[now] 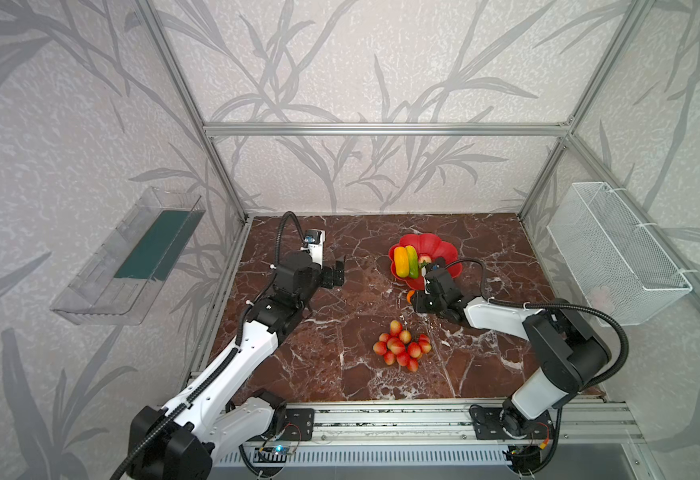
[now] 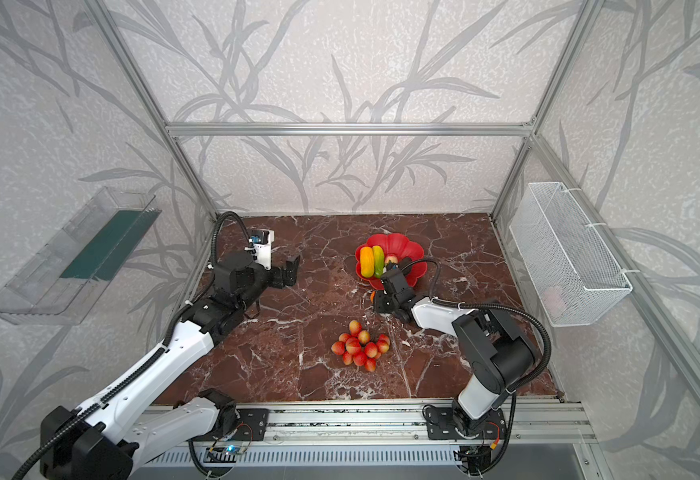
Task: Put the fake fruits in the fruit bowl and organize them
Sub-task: 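Lower the right gripper onto the small orange fruit while the left arm withdraws, then lift the orange fruit into the red bowl and release it with the right gripper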
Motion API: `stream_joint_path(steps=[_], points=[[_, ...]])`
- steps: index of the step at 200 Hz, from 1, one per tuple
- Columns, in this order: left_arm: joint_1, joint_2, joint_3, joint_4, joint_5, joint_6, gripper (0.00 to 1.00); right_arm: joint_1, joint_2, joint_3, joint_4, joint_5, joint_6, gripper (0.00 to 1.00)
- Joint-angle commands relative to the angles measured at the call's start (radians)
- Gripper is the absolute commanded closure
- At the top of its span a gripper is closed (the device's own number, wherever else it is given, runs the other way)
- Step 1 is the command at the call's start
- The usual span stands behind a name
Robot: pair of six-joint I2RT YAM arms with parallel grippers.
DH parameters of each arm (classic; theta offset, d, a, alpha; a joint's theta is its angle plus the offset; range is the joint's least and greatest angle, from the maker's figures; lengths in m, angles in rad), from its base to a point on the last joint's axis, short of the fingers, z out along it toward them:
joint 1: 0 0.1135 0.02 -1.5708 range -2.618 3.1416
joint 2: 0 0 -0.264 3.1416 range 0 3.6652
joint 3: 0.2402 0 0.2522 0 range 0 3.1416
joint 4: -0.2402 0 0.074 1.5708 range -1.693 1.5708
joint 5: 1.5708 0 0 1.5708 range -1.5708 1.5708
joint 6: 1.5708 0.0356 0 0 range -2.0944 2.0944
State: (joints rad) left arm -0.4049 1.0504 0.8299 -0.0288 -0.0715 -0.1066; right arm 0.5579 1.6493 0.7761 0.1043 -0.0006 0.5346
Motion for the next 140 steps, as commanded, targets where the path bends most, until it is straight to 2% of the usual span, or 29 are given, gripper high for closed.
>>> stream_joint_path(steps=[1,43,75,92,110,140], points=[[0.006,-0.016,0.016,0.018,0.009,-0.005,0.04,0.01,-0.03,0.007,-0.021,0.008,-0.016,0.69],[0.006,-0.01,0.015,0.019,0.016,-0.008,0.04,0.017,-0.254,-0.083,-0.099,0.015,-0.026,0.75],[0.008,-0.007,0.014,0.019,0.024,-0.012,0.04,0.016,-0.483,-0.115,-0.208,0.084,-0.073,0.75],[0.007,-0.006,0.015,0.021,0.029,-0.017,0.04,0.009,-0.558,-0.102,-0.243,0.116,-0.104,0.75],[0.008,-0.004,0.016,0.02,0.035,-0.02,0.04,-0.006,-0.556,-0.066,-0.256,0.132,-0.139,0.75],[0.008,-0.008,0.017,0.02,0.035,-0.02,0.04,-0.048,-0.431,0.014,-0.233,0.099,-0.173,0.74]])
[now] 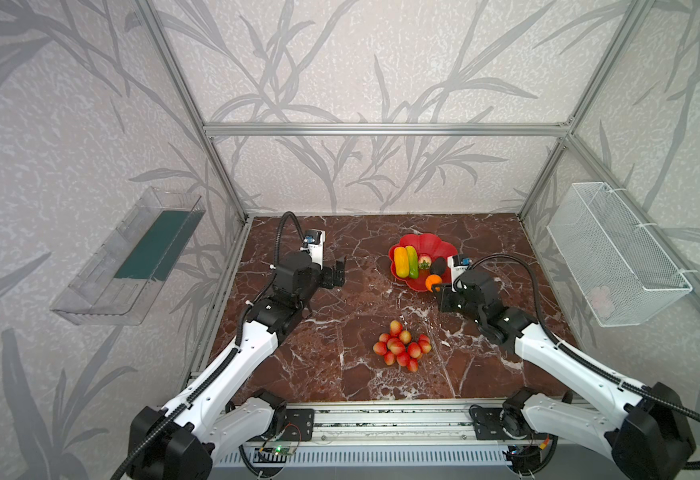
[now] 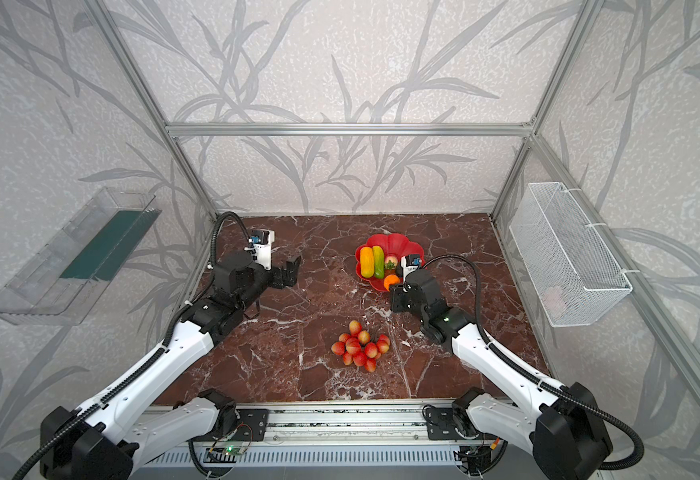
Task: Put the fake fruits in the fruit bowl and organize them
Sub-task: 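Lift the orange fruit into the red bowl and release it with the right gripper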
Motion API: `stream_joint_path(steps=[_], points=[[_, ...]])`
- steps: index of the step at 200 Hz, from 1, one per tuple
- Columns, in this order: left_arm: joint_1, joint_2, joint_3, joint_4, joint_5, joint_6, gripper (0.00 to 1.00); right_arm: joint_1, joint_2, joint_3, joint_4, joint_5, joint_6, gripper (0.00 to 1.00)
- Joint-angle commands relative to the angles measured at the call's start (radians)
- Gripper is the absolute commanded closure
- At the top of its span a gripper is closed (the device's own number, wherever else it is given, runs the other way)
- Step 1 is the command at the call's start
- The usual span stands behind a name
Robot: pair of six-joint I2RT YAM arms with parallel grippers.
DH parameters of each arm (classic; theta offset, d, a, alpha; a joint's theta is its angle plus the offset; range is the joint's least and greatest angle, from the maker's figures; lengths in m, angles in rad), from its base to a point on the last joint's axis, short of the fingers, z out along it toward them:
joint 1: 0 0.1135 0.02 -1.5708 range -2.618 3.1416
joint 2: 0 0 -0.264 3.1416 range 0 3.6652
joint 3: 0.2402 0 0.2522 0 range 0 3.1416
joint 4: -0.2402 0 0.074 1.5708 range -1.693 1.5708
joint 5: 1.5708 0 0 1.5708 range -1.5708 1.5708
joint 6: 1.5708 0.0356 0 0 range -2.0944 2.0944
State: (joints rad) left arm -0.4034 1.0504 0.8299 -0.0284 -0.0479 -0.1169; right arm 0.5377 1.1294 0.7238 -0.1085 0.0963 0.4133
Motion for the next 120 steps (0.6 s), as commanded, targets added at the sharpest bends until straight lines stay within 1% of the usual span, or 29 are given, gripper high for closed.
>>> stream_joint_path(steps=[1,16,58,105,116,120], points=[[0.006,-0.008,0.016,0.019,0.011,-0.01,0.04,-0.029,0.094,0.069,-0.019,0.001,-0.052,0.74],[0.007,-0.013,0.016,0.017,0.011,-0.008,0.04,-0.041,0.174,0.109,0.007,-0.016,-0.067,0.75],[0.007,-0.023,0.016,0.016,0.01,-0.007,0.04,-0.071,0.385,0.216,0.04,-0.02,-0.094,0.74],[0.008,-0.027,0.014,0.016,0.008,-0.004,0.04,-0.12,0.551,0.296,0.064,-0.046,-0.096,0.74],[0.008,-0.029,0.014,0.016,0.008,-0.004,0.04,-0.128,0.572,0.317,0.06,-0.053,-0.095,0.73],[0.008,-0.029,0.015,0.016,0.007,-0.003,0.04,-0.132,0.603,0.322,0.059,-0.057,-0.093,0.72]])
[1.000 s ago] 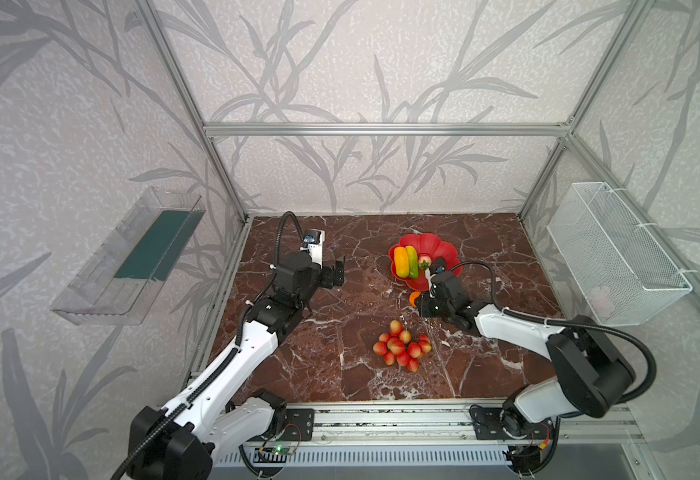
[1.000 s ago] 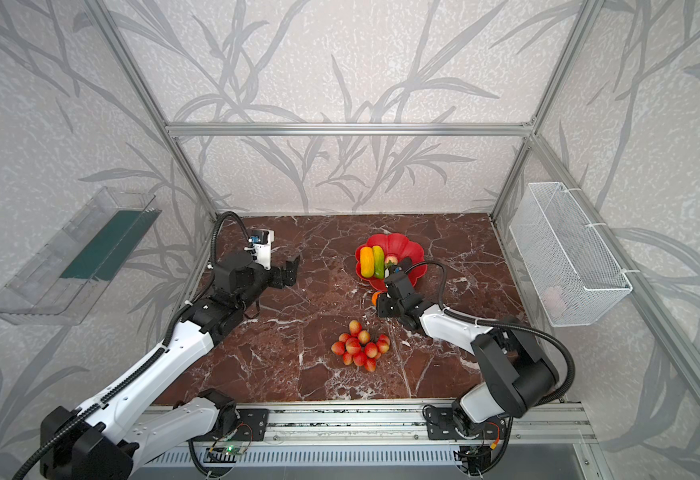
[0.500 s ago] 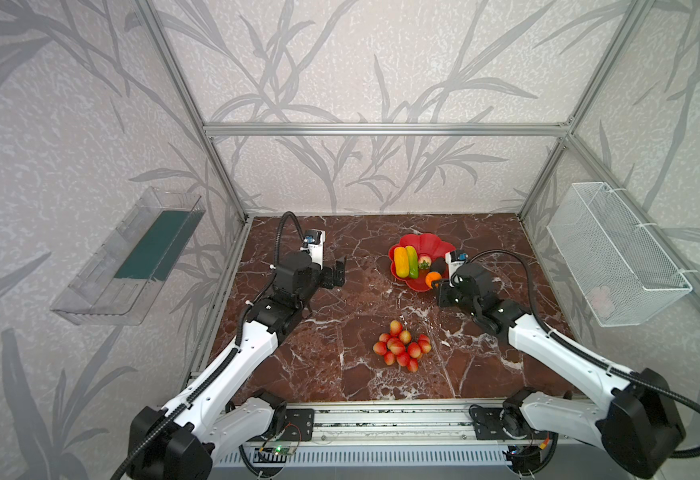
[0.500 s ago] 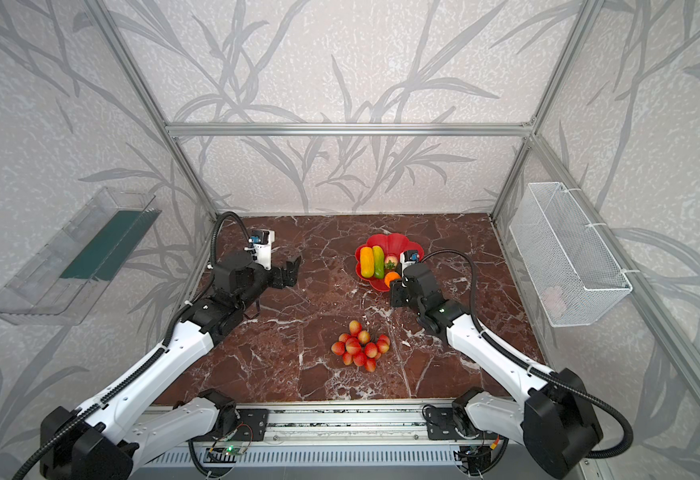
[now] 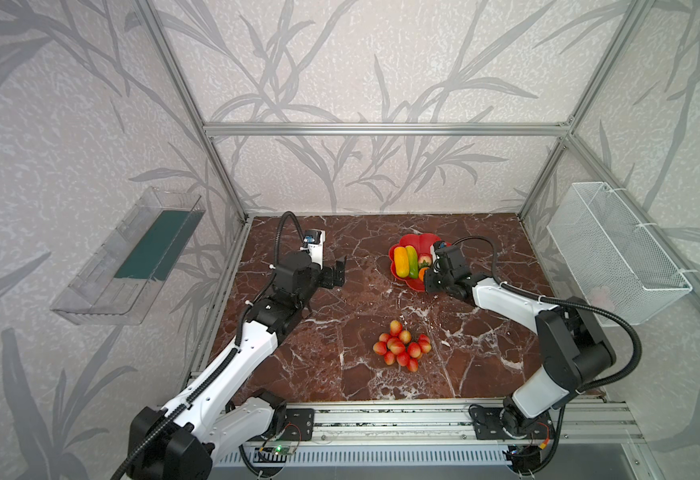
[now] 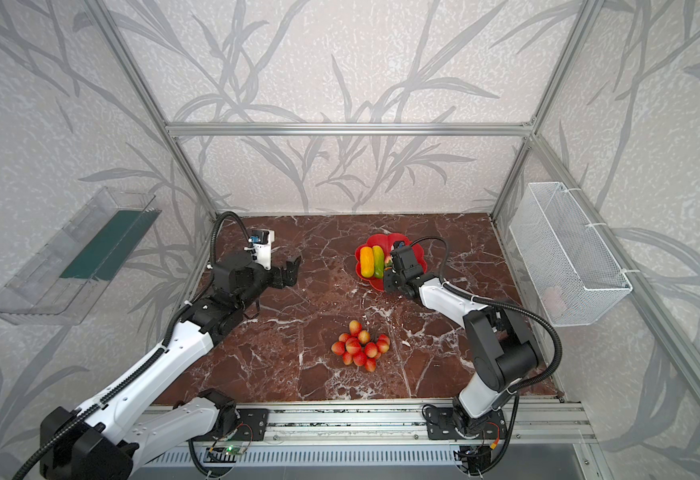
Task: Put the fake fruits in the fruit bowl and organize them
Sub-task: 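Lift the orange fruit into the red bowl and release it with the right gripper, then move the right gripper to the lychee bunch and grasp its stems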
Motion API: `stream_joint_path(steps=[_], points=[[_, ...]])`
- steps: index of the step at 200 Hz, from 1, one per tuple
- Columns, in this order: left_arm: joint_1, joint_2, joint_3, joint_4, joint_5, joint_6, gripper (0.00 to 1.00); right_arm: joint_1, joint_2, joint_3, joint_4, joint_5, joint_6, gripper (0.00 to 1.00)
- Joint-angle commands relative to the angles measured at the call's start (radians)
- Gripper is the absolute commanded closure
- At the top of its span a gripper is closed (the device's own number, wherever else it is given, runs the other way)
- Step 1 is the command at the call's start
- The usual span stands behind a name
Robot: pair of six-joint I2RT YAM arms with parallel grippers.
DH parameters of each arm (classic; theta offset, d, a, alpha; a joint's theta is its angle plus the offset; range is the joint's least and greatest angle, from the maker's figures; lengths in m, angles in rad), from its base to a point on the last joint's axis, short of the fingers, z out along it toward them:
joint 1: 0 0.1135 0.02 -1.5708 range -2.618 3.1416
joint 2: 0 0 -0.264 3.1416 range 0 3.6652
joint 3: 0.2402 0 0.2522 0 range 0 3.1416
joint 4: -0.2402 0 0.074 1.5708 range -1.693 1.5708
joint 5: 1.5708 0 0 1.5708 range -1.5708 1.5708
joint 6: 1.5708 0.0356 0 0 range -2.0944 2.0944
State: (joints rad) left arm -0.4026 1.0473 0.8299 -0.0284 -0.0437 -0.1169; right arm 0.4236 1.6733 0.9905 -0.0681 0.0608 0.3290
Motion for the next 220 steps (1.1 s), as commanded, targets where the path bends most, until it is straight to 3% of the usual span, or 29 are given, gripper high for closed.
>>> stream_joint_path(steps=[1,15,46,73,124,164,196,220], points=[[0.007,-0.026,0.014,0.016,0.003,-0.003,0.04,-0.018,0.063,0.058,0.018,-0.023,-0.008,0.72],[0.007,-0.026,0.014,0.016,0.004,-0.003,0.04,-0.027,0.093,0.083,0.007,-0.041,-0.005,0.66],[0.007,-0.026,0.014,0.018,0.002,-0.001,0.04,-0.029,0.094,0.119,-0.02,-0.05,-0.002,0.39],[0.007,-0.02,0.014,0.018,0.006,-0.003,0.04,-0.029,-0.005,0.099,-0.037,-0.06,0.002,0.3],[0.008,-0.009,0.014,0.019,0.007,-0.005,0.04,-0.013,-0.356,-0.166,-0.075,-0.154,0.074,0.28],[0.01,0.012,0.014,0.02,0.014,-0.011,0.04,0.087,-0.613,-0.346,-0.226,-0.157,0.129,0.27],[0.01,0.029,0.016,0.022,0.029,-0.024,0.04,0.142,-0.741,-0.452,-0.25,-0.176,0.239,0.27],[0.01,0.035,0.014,0.022,0.03,-0.026,0.04,0.191,-0.744,-0.508,-0.21,-0.189,0.315,0.27]])
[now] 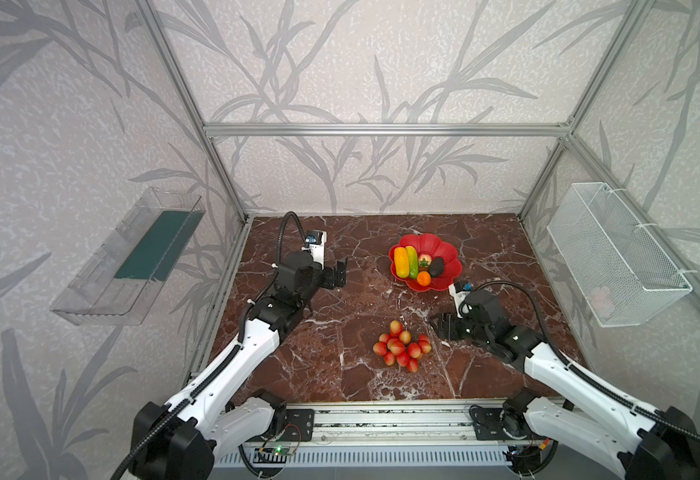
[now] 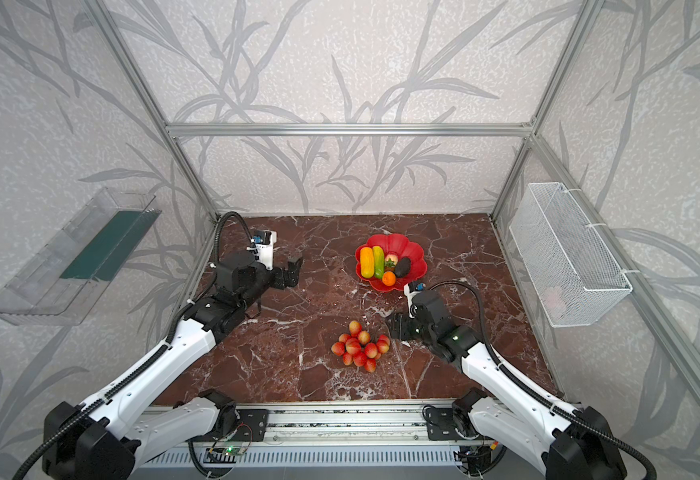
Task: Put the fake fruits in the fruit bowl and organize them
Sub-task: 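Move the right gripper to the lychee bunch and grasp its stems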
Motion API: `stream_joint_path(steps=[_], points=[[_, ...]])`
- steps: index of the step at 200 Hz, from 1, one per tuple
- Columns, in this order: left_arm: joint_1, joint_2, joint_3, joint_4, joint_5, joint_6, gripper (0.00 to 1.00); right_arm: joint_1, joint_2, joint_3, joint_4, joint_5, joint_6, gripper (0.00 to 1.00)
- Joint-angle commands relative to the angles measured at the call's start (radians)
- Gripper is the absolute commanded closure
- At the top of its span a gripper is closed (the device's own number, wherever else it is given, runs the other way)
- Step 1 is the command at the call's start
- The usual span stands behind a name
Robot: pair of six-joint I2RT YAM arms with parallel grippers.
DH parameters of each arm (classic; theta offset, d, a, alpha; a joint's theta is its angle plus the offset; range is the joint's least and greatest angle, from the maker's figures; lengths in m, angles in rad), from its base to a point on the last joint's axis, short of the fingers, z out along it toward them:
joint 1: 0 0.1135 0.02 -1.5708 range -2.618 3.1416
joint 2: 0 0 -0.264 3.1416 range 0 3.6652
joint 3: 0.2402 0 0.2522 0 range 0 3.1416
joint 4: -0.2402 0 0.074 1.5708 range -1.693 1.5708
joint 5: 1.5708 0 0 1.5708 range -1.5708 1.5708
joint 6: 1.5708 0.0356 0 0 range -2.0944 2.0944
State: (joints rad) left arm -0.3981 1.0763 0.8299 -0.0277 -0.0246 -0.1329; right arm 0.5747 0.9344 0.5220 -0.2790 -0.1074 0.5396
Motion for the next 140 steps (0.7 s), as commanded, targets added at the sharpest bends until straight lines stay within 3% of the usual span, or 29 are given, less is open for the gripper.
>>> stream_joint_path(steps=[1,61,140], points=[[0.005,0.007,0.015,0.022,0.011,-0.01,0.04,0.042,-0.003,-0.042,0.004,-0.022,0.115,0.27],[0.005,0.011,0.016,0.021,0.014,-0.013,0.04,0.166,0.107,-0.091,0.167,-0.025,0.244,0.29],[0.005,0.001,0.015,0.02,0.014,-0.012,0.04,0.189,0.16,-0.106,0.228,-0.019,0.287,0.43]])
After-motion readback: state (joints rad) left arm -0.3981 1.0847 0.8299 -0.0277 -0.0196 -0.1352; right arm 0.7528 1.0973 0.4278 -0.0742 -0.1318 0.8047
